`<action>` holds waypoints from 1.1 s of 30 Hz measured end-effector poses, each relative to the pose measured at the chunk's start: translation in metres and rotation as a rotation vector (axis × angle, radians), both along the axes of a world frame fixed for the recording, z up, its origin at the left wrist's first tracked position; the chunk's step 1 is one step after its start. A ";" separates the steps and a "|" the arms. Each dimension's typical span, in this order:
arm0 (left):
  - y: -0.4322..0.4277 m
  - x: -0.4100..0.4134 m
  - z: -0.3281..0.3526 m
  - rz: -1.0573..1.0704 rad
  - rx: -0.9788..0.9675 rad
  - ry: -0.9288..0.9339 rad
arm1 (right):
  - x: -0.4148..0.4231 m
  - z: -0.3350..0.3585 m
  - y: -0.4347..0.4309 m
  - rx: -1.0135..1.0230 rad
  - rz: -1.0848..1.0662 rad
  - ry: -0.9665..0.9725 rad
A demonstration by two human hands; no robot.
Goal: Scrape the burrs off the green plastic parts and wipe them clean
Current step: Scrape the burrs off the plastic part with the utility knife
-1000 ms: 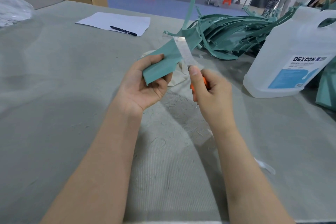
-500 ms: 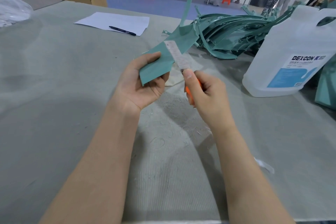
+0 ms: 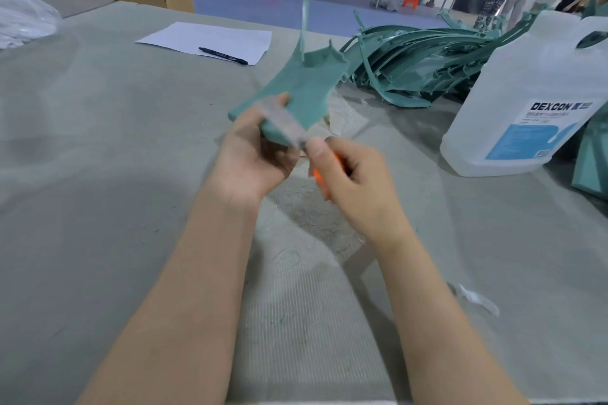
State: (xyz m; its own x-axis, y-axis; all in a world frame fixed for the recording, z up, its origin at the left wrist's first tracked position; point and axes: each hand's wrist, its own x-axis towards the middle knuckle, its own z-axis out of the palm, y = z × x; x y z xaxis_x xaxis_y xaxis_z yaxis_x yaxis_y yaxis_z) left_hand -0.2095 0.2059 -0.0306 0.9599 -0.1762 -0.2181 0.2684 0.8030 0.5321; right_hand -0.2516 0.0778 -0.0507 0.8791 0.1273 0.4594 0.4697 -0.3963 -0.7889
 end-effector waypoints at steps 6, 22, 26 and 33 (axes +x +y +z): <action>-0.014 0.001 -0.001 0.210 0.035 -0.149 | 0.004 0.011 -0.016 0.278 -0.187 0.105; 0.009 -0.001 0.002 -0.121 0.193 -0.330 | 0.010 0.020 -0.039 0.731 -0.206 0.308; 0.005 0.000 -0.004 -0.197 0.217 -0.230 | 0.011 0.019 -0.046 0.727 -0.197 0.328; -0.005 0.001 -0.010 -0.174 0.261 -0.154 | 0.013 0.015 -0.052 0.590 -0.340 0.237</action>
State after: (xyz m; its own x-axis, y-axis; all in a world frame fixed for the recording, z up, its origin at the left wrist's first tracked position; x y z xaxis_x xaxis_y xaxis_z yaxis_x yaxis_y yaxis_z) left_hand -0.2087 0.2013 -0.0410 0.9457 -0.2972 -0.1320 0.2893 0.5836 0.7588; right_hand -0.2381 0.0261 -0.0361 0.9103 -0.3820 0.1593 0.1858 0.0333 -0.9820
